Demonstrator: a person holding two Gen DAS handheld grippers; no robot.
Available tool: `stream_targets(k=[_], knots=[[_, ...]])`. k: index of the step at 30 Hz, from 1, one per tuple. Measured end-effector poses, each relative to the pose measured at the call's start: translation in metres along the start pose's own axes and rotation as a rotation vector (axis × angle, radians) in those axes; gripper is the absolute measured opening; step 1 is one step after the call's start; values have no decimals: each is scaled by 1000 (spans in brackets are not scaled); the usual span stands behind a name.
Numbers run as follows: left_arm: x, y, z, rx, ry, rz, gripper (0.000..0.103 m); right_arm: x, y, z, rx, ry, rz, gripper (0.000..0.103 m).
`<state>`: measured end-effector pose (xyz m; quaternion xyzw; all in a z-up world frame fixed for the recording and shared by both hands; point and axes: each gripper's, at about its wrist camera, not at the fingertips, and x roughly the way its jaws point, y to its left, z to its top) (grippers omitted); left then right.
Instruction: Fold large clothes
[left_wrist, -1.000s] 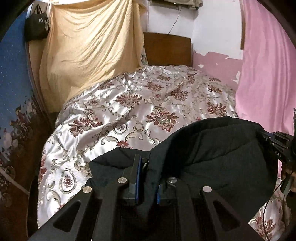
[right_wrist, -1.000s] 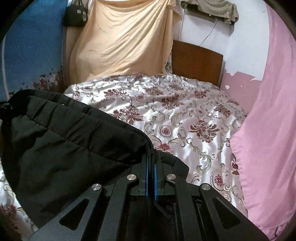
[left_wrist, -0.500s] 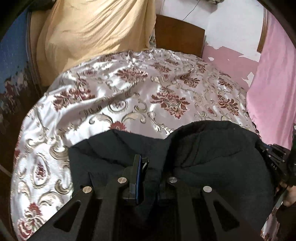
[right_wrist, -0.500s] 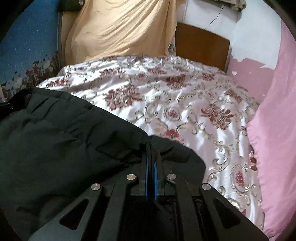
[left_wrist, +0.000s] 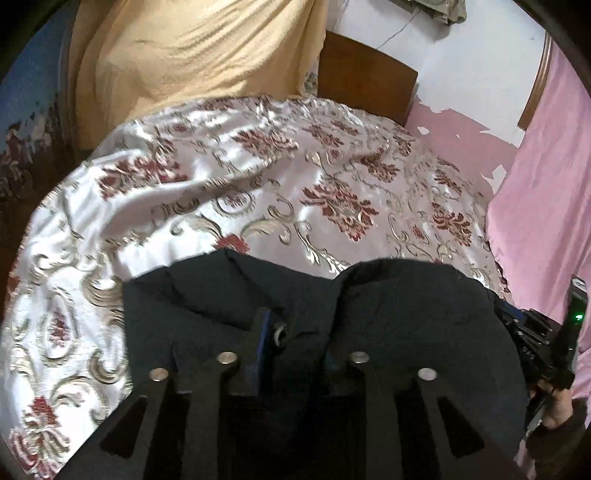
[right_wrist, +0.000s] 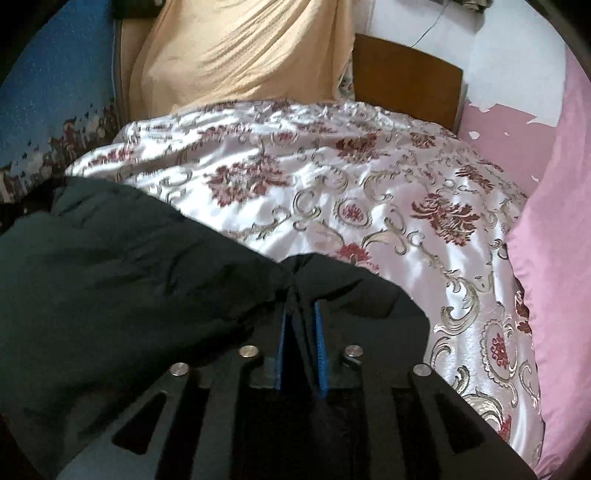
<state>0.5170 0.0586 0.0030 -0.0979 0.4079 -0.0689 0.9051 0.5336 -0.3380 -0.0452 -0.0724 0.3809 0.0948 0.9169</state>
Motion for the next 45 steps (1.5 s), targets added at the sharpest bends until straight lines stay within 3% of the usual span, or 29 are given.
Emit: stream_targets(k=[1, 2, 3, 4, 9, 16, 22, 30, 38, 45], knots=[[-8, -2, 0, 1, -25, 21, 52, -8, -2, 1, 12, -19, -3, 32], [-18, -3, -1, -2, -59, 37, 86, -14, -3, 1, 18, -35, -9, 39], [-28, -4, -3, -6, -105, 43, 96, -25, -4, 1, 26, -65, -5, 55], [-41, -5, -6, -4, -165, 48, 100, -39, -3, 0, 32, -105, 10, 65], [-80, -21, -26, 77, -261, 16, 100, -88, 12, -16, 14, -189, 50, 79], [-65, -66, -67, 228, -190, 2, 101, -108, 51, -46, -67, -204, 112, 85], [-36, -69, -71, 229, -165, 53, 103, -79, 50, -53, -30, -160, 79, 90], [-3, -56, -47, 168, -160, 107, 103, -28, 40, -31, 0, -141, 27, 93], [35, -38, -34, 95, -107, 39, 103, 28, 28, -13, 43, -74, 83, 102], [49, -35, -34, 77, -127, 21, 103, 49, 22, -14, 91, -59, 131, 102]])
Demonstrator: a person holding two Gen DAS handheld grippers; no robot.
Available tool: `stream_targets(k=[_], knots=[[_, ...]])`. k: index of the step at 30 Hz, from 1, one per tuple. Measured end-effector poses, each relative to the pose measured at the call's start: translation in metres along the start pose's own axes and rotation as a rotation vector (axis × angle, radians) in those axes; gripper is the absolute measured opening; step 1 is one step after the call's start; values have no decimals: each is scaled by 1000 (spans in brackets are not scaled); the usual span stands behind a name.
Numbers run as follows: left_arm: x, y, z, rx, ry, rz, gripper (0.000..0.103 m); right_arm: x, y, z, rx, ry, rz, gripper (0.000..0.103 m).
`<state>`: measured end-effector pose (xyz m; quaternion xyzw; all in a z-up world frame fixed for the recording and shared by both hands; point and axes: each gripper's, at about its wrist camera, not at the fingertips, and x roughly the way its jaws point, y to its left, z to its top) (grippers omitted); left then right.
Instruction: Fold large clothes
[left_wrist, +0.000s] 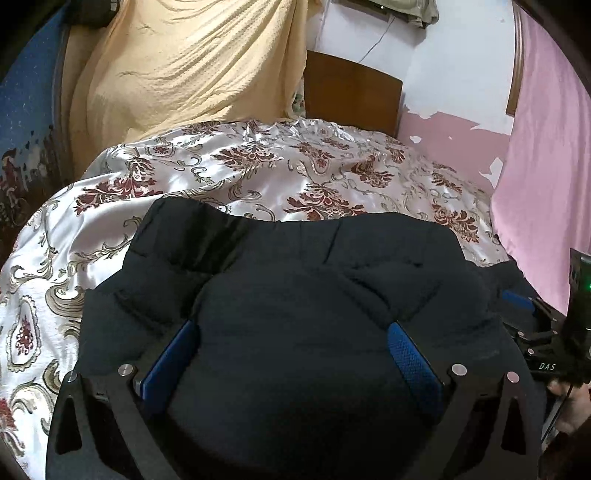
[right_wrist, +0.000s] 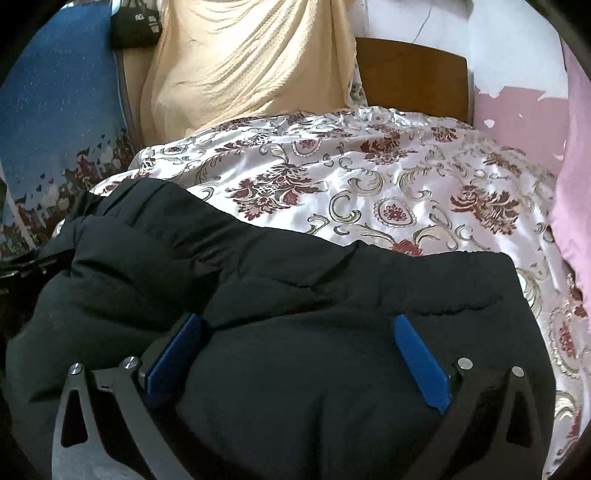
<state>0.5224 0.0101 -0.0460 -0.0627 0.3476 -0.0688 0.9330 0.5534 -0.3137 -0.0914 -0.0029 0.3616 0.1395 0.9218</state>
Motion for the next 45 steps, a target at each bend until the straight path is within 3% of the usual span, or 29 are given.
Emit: stream_targets(k=[33, 40, 45], knots=[[3, 3, -7, -12, -37, 1, 103, 5, -5, -7, 33, -14, 18, 102], [-9, 0, -5, 8, 2, 54, 103, -10, -9, -9, 43, -30, 29, 102], [-19, 1, -3, -10, 26, 85, 103, -27, -3, -8, 0, -28, -10, 102]])
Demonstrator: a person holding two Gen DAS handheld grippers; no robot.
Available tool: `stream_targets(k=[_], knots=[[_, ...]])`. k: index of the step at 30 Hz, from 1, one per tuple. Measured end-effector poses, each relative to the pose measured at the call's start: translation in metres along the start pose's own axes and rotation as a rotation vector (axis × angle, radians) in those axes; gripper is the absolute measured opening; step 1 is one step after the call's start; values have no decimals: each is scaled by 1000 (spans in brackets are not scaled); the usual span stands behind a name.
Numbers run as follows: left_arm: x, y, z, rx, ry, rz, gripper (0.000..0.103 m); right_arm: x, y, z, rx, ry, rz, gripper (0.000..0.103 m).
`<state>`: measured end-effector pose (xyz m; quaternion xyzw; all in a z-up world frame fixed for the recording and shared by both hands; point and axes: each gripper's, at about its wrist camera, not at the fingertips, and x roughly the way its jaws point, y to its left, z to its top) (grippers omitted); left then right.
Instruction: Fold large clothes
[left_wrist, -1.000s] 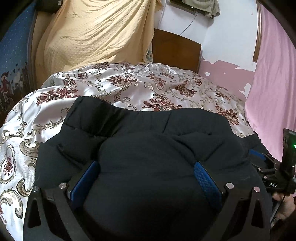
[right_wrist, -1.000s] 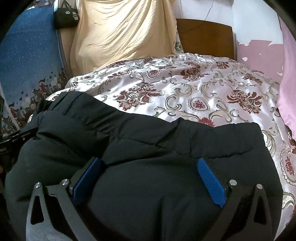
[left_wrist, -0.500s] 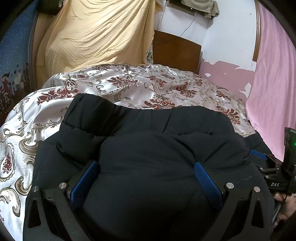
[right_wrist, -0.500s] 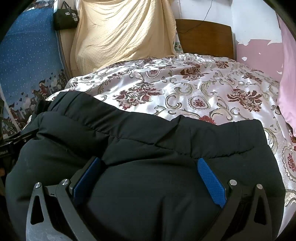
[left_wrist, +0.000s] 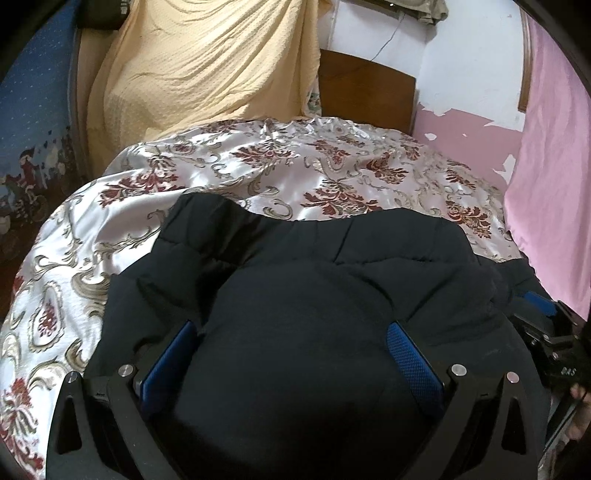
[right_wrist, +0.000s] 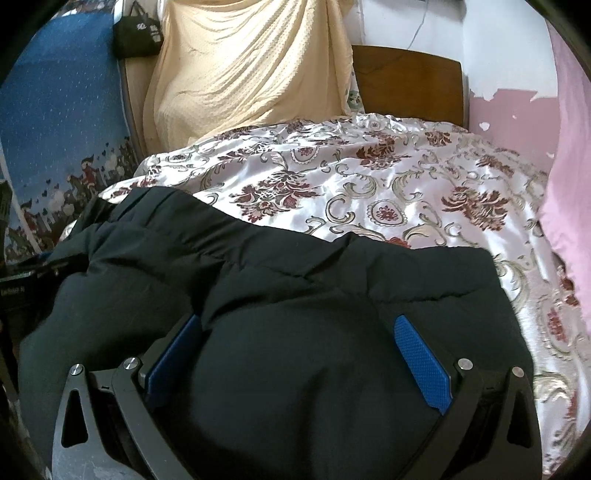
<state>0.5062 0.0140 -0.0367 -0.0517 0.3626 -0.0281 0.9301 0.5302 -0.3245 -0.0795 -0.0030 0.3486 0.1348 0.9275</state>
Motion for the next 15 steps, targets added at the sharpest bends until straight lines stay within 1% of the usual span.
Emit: stream_targets(k=[2, 7, 11, 15], knots=[[-5, 2, 1, -1, 14, 3, 103, -9, 2, 0, -15, 1, -7, 102], [-29, 12, -1, -17, -6, -11, 103, -37, -1, -2, -46, -4, -26, 102], [-52, 33, -11, -28, -10, -5, 103, -67, -22, -8, 8, -24, -8, 102], [-65, 56, -22, -35, 24, -6, 103, -89, -51, -19, 48, -19, -10, 102]])
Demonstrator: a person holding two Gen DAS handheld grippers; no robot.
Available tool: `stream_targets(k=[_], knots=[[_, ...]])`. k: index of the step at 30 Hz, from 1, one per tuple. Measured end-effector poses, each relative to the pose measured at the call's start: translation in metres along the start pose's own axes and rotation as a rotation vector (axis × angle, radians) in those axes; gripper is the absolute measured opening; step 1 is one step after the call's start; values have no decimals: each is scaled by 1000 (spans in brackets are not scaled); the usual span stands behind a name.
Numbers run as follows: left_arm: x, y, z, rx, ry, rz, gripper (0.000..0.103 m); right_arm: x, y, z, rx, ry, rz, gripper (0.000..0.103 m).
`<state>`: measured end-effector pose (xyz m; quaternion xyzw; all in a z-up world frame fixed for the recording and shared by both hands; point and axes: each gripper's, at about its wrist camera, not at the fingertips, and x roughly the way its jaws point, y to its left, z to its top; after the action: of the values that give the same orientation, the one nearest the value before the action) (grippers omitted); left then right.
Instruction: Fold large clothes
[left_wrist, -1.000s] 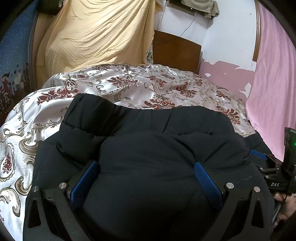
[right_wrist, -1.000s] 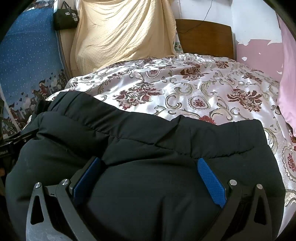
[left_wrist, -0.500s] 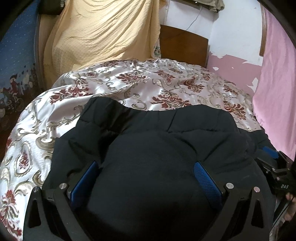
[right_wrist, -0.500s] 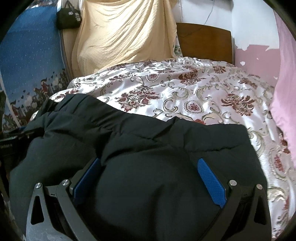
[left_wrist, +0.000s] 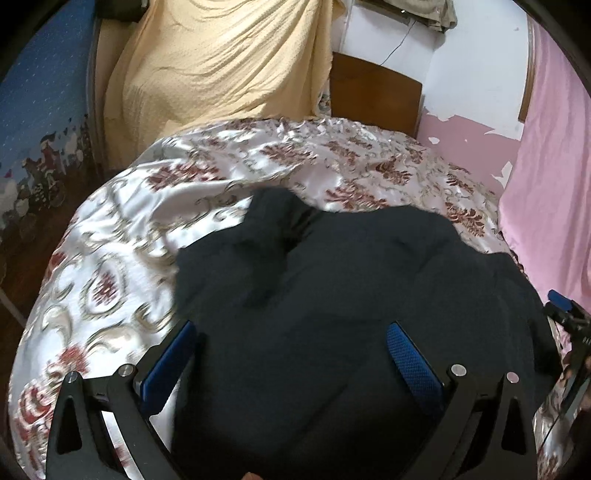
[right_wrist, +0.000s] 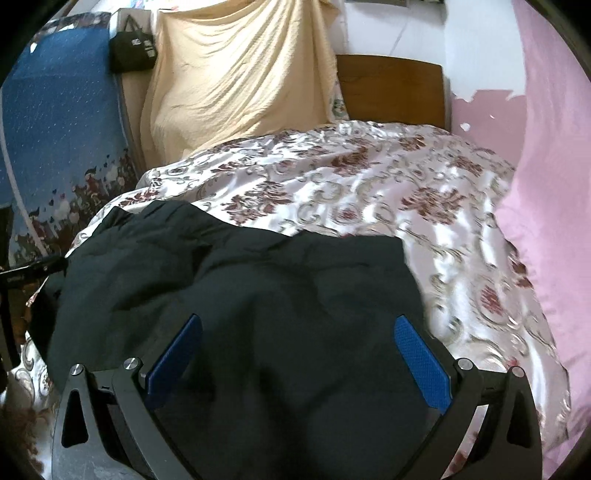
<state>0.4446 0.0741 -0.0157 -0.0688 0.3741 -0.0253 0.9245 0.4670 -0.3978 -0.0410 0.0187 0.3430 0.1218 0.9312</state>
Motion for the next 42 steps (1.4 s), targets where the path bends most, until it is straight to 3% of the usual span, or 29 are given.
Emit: stream_targets(k=[8, 11, 17, 25, 31, 42], knots=[[8, 48, -13, -100, 68, 4, 103, 2, -62, -32, 122, 79, -41, 102], [19, 56, -14, -127, 110, -33, 103, 17, -77, -40, 200, 119, 6, 102], [38, 74, -18, -175, 177, -144, 103, 53, -102, -41, 313, 219, 192, 102], [58, 86, -28, -229, 228, -228, 103, 82, -100, -39, 292, 290, 250, 102], [68, 89, -31, -221, 242, -284, 103, 116, -95, -50, 365, 360, 382, 102], [72, 91, -32, -204, 244, -311, 103, 124, -86, -64, 411, 336, 430, 102]])
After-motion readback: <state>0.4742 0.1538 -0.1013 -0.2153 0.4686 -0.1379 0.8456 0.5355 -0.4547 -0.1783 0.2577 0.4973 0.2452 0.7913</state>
